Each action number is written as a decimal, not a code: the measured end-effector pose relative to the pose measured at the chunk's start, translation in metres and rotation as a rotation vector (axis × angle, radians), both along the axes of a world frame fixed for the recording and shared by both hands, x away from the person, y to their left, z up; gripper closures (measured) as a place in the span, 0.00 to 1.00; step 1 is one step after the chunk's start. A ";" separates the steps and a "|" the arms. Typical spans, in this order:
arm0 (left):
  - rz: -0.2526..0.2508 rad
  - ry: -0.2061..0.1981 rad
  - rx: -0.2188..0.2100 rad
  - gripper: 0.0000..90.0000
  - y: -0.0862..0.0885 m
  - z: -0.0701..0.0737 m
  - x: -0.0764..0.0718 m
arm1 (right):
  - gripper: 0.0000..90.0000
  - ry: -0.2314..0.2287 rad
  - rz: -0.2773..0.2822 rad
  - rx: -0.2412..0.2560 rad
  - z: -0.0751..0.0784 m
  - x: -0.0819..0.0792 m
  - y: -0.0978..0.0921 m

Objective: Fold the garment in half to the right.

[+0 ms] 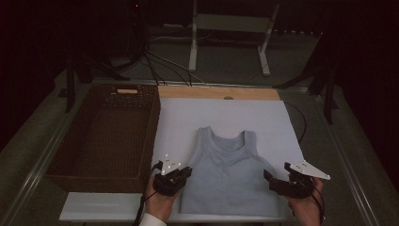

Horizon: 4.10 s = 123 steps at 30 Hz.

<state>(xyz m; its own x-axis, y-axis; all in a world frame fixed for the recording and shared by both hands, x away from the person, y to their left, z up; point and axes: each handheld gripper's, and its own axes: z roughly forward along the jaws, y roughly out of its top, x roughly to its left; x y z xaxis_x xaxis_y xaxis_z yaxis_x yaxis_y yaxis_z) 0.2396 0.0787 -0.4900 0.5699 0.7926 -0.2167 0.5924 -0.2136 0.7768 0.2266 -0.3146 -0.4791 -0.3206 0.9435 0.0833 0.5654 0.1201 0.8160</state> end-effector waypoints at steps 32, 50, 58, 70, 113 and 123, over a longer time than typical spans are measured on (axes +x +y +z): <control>-0.022 -0.039 -0.009 0.96 -0.009 0.033 -0.009 | 0.13 0.001 0.010 -0.006 -0.003 -0.006 -0.001; -0.135 -0.064 -0.066 0.96 -0.049 0.047 -0.002 | 0.13 0.008 0.018 -0.001 -0.006 -0.005 0.000; -0.168 -0.068 -0.098 0.96 -0.060 0.049 0.000 | 0.13 0.001 0.014 0.005 -0.005 -0.006 -0.001; -0.256 -0.059 -0.110 0.96 -0.089 0.051 0.002 | 0.13 -0.001 0.000 0.008 -0.005 -0.006 -0.003; -0.381 -0.023 -0.168 0.47 -0.131 0.043 0.015 | 0.11 -0.024 -0.043 0.071 -0.003 -0.007 -0.009; -0.303 -0.051 -0.118 0.18 -0.119 0.040 0.019 | 0.11 -0.018 -0.017 0.076 -0.003 -0.007 -0.006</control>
<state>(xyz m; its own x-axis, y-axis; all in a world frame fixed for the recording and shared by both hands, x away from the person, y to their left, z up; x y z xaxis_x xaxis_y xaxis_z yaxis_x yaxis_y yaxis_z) 0.2581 -0.0402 -0.4499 0.7886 0.5563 -0.2621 0.4751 -0.2806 0.8340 0.2194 -0.3205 -0.4824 -0.3065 0.9401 0.1495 0.5522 0.0476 0.8324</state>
